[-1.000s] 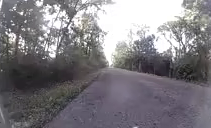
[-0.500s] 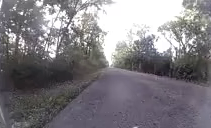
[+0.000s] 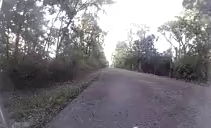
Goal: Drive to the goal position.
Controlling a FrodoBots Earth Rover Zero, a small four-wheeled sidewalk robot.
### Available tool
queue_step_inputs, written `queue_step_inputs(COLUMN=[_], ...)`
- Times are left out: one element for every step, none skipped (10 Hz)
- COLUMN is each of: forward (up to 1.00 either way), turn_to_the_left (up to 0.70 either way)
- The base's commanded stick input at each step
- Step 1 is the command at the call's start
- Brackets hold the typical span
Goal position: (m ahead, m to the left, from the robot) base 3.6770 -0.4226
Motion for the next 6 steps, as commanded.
queue_step_inputs(forward=[0.05,0.05,0.05,0.05,0.05,0.05], turn_to_the_left=[0.00,0.00,0.00,0.00,0.00,0.00])
